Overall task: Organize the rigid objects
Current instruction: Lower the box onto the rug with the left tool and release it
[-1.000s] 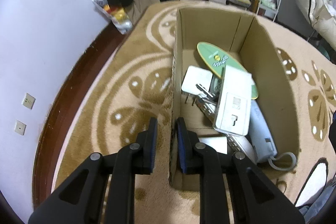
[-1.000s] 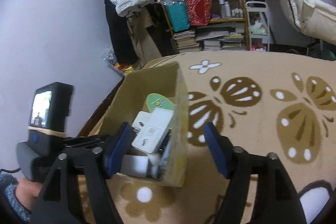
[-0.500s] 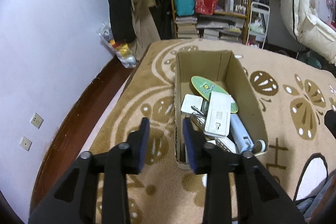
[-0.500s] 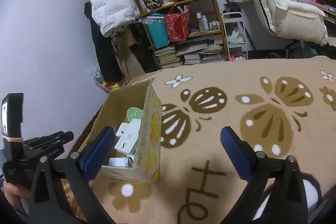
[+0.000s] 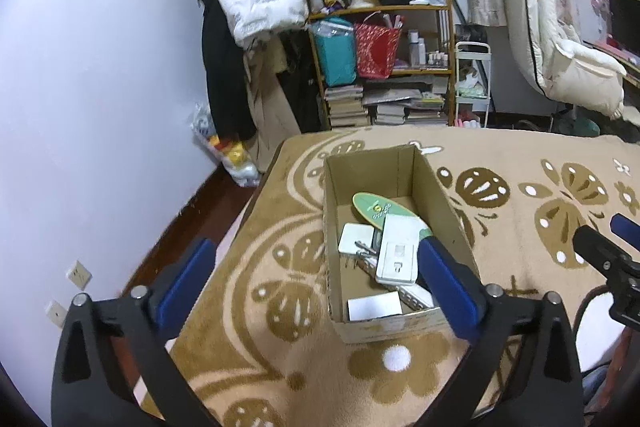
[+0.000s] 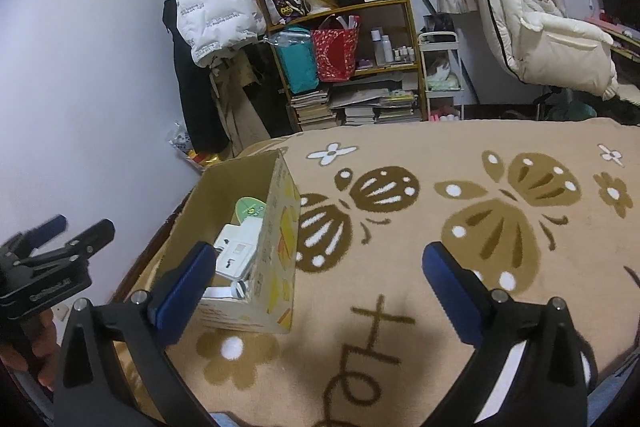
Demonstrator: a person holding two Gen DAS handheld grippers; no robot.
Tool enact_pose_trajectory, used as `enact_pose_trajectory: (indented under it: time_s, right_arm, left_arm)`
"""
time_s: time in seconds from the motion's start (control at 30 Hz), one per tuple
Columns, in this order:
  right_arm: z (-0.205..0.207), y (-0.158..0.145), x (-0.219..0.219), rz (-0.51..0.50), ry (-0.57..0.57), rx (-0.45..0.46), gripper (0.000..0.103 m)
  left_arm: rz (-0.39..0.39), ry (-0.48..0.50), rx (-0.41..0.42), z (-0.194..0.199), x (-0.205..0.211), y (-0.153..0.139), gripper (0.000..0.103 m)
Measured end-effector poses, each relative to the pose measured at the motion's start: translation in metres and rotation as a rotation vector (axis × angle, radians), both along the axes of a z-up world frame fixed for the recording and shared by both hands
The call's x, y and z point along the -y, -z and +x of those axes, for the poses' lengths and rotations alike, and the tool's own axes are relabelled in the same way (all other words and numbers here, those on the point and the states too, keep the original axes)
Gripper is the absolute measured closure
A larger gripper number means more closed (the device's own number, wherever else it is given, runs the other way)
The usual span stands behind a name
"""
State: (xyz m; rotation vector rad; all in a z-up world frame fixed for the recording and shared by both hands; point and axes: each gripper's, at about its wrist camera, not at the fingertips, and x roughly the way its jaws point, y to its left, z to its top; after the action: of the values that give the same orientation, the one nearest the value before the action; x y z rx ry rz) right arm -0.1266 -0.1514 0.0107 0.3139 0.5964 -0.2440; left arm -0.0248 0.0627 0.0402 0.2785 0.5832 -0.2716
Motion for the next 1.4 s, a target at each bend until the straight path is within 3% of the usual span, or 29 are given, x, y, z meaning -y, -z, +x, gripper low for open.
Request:
enact_pose_trajectory:
  time_s: [0.7, 1.4]
  right_arm:
    - [0.008, 0.013, 0.006, 0.01, 0.011, -0.043, 0.0]
    - [0.009, 0.014, 0.006, 0.01, 0.014, -0.045, 0.0]
  left_arm:
    - [0.075, 0.013, -0.009, 0.002, 0.013, 0.011, 0.002]
    - [0.082, 0.02, -0.016, 0.002, 0.013, 0.013, 0.002]
